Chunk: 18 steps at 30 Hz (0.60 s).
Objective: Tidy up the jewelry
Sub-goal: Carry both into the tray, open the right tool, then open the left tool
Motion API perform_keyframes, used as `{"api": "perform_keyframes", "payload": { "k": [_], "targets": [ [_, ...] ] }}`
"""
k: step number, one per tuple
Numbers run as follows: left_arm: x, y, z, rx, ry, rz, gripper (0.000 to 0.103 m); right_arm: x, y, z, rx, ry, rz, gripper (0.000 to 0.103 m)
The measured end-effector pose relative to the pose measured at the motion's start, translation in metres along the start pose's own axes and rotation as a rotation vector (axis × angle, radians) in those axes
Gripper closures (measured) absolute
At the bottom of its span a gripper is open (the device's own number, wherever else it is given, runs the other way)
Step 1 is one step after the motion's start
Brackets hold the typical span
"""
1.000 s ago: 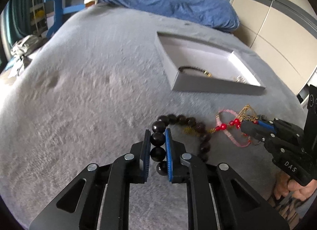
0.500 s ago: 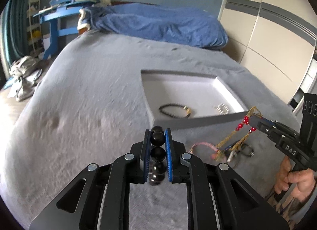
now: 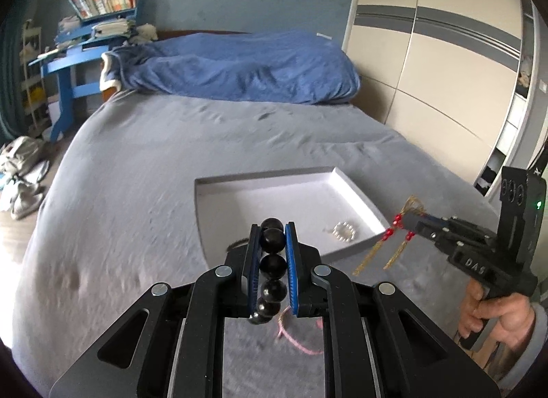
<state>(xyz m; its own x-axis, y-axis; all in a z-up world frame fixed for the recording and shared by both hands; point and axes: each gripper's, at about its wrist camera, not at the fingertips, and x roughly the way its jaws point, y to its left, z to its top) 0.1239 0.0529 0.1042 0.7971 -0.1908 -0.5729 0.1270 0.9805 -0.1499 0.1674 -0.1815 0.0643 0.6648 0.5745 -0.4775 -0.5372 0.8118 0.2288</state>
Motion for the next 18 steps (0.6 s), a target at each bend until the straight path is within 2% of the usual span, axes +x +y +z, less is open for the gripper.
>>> {"api": "perform_keyframes", "payload": {
  "k": [4,11,18],
  "targets": [
    [0.011,-0.004,0.010,-0.008,-0.007,-0.032,0.088,0.008,0.001,0.006,-0.010,0.002,-0.006,0.092],
    [0.030,-0.018,0.029,0.036,-0.025,-0.055,0.088,0.030,0.001,0.030,-0.029,-0.001,-0.023,0.092],
    [0.066,-0.024,0.052,0.076,-0.016,-0.048,0.088,0.068,-0.008,0.047,-0.046,0.037,-0.049,0.092]
  ]
}}
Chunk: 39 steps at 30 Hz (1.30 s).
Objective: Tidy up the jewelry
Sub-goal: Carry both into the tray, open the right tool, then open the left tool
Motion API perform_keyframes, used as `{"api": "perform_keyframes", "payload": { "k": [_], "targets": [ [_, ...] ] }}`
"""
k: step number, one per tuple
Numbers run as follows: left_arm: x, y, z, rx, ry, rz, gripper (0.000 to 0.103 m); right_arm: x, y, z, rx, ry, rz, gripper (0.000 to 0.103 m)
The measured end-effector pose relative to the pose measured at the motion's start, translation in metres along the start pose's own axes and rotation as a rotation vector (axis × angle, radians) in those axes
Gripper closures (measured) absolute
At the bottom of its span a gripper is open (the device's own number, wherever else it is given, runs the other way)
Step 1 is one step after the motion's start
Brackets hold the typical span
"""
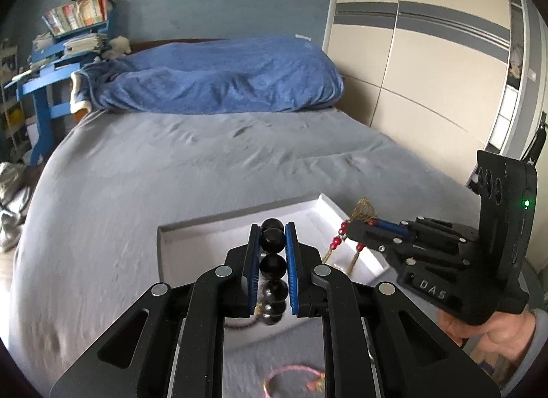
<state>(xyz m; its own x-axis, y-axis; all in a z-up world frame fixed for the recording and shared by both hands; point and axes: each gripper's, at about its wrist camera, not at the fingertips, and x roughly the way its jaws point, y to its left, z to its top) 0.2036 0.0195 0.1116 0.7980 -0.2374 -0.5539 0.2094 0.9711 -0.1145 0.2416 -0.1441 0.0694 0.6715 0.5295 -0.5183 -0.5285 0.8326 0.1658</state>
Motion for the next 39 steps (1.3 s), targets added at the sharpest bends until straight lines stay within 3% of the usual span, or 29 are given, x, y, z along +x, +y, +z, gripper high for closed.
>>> {"api": "perform_keyframes", "payload": {
  "k": [9,15,26,27,29,31,33,39],
  "targets": [
    [0.065,0.004,0.009,0.028,0.058,0.011,0.088,0.064,-0.022,-0.001,-0.003,0.115,-0.051,0.092],
    [0.103,0.010,-0.005,0.030,0.141,0.027,0.088,0.099,-0.032,-0.015,-0.003,0.228,-0.075,0.092],
    [0.137,0.025,-0.027,0.007,0.278,0.069,0.088,0.117,-0.035,-0.029,-0.004,0.313,-0.088,0.092],
    [0.138,0.027,-0.028,0.002,0.282,0.076,0.084,0.117,-0.034,-0.029,-0.001,0.315,-0.089,0.092],
    [0.136,0.031,-0.030,-0.010,0.283,0.087,0.066,0.115,-0.036,-0.029,0.005,0.313,-0.087,0.084],
    [0.133,0.032,-0.029,-0.014,0.277,0.094,0.056,0.113,-0.037,-0.028,0.010,0.312,-0.079,0.073],
    [0.129,0.030,-0.029,-0.003,0.274,0.091,0.054,0.109,-0.037,-0.029,0.022,0.311,-0.075,0.063],
    [0.109,0.022,-0.030,0.072,0.230,0.144,0.031,0.089,-0.039,-0.034,0.041,0.305,-0.063,0.057]
  ]
}}
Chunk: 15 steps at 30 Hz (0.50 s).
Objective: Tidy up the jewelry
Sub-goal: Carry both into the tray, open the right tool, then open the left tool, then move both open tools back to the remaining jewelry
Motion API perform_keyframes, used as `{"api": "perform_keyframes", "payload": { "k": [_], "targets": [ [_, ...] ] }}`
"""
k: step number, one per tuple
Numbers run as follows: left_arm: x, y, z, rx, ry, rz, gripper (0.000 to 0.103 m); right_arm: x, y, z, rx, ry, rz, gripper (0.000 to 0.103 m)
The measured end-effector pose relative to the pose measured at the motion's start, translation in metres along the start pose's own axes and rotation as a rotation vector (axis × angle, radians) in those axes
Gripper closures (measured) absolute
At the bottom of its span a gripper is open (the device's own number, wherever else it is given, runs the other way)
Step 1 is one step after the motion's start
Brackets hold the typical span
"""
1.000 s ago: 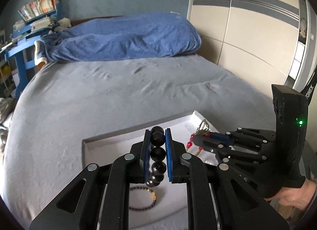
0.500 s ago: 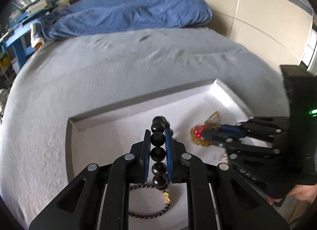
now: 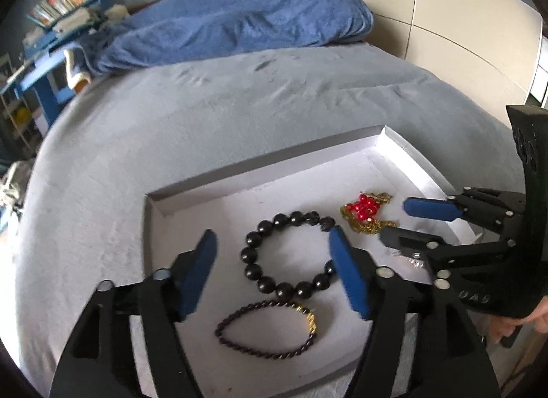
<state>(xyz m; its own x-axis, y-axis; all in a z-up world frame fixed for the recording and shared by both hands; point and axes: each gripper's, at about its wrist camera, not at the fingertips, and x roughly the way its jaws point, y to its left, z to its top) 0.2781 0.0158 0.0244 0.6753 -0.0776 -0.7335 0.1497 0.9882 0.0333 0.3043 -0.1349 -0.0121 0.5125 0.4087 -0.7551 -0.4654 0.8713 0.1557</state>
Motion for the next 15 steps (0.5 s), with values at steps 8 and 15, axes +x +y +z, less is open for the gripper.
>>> {"api": "perform_keyframes", "payload": {
  "k": [8,15],
  "targets": [
    [-0.030,0.023,-0.012,-0.056,-0.033,0.045,0.025,-0.029,-0.011,-0.015,0.058,-0.057,-0.013,0.052],
    [-0.058,0.041,-0.036,-0.155,-0.063,0.023,0.025,-0.054,-0.016,-0.036,0.087,-0.107,-0.046,0.052]
  ]
}}
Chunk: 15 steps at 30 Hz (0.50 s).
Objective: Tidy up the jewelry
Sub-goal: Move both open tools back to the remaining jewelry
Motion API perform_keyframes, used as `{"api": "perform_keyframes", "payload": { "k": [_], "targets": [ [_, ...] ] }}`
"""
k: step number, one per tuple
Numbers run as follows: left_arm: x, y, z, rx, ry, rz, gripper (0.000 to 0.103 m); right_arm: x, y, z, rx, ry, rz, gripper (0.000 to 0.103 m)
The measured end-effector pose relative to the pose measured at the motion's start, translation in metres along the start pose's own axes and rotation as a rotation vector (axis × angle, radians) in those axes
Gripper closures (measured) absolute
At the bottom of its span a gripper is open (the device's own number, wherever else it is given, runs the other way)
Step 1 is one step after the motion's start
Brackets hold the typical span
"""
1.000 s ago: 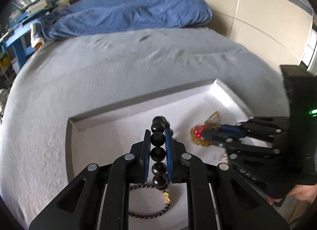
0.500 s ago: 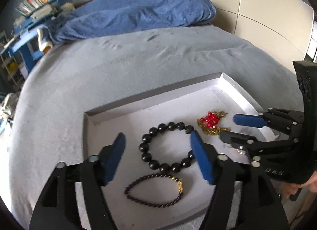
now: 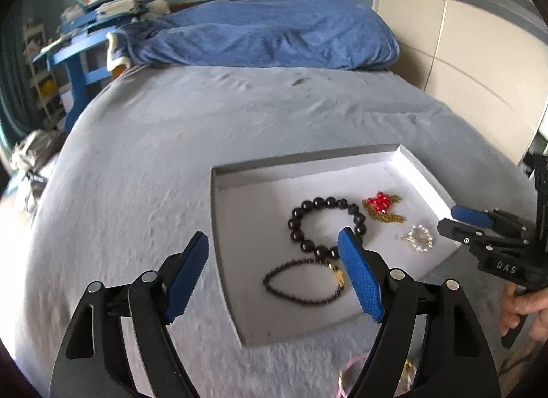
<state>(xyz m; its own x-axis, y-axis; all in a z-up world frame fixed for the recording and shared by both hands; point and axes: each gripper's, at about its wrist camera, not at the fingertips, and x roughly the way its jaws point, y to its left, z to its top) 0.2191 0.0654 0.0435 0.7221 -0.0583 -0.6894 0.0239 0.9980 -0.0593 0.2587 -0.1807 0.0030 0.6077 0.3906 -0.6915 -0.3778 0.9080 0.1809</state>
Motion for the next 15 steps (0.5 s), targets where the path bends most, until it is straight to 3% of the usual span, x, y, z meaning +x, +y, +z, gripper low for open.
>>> {"api": "perform_keyframes", "payload": {
  "k": [8,15],
  "targets": [
    [-0.035,-0.004,-0.037,-0.047,-0.024,-0.049,0.025,-0.033,0.002,-0.023,0.042,-0.053,-0.010,0.050],
    [-0.038,-0.010,-0.077,-0.033,0.008,-0.064,0.025,-0.043,0.010,-0.044,0.043,-0.057,-0.019,0.045]
  ]
}}
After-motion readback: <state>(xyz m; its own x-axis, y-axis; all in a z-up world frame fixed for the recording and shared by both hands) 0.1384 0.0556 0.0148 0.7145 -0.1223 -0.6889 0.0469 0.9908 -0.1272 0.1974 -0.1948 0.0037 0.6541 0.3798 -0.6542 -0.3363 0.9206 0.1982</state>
